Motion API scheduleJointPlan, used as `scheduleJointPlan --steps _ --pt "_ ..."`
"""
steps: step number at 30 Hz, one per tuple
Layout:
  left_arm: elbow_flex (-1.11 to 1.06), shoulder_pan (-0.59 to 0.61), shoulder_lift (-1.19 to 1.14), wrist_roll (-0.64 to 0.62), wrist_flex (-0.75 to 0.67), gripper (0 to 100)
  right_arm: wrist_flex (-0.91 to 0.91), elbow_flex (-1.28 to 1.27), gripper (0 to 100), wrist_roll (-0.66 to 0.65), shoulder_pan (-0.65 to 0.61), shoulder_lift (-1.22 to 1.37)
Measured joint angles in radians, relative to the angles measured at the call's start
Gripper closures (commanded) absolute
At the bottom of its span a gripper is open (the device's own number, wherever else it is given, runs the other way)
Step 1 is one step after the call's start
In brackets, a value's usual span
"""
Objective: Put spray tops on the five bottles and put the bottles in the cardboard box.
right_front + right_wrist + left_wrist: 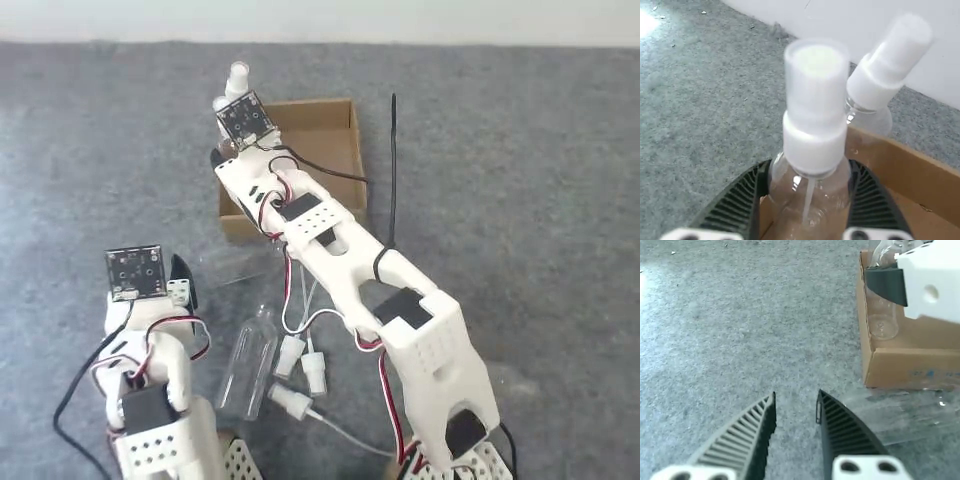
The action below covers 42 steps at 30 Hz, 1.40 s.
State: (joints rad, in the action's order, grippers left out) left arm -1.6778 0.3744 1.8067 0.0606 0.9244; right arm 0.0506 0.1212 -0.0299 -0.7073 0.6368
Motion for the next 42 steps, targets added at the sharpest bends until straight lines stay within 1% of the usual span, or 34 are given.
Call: scheduleJointPlan --steps 7,9,13,20,24,39,42 --pt "0.0 0.0 0.0 0.0 0.0 88 0.0 0.0 87.8 0.0 0.0 0.0" --pt "0.0 0.0 0.0 0.0 0.0 88 0.0 0.0 84.8 0.0 0.0 0.0" --pt "0.0 0.0 0.0 0.0 0.0 88 0.0 0.0 75.3 0.0 0.0 0.0" --pt "0.0 0.0 0.0 0.0 0.0 88 0.025 0.0 73.7 0.0 -0.005 0.002" --pt "0.0 0.0 0.0 0.0 0.0 88 0.025 0.0 69.1 0.0 -0.005 0.002" --pt "0.0 0.0 0.0 0.0 0.0 88 0.058 0.0 68.6 0.002 -0.005 0.002" --pt "0.0 0.0 0.0 0.0 0.0 88 0.092 0.0 68.6 0.002 -0.005 0.002"
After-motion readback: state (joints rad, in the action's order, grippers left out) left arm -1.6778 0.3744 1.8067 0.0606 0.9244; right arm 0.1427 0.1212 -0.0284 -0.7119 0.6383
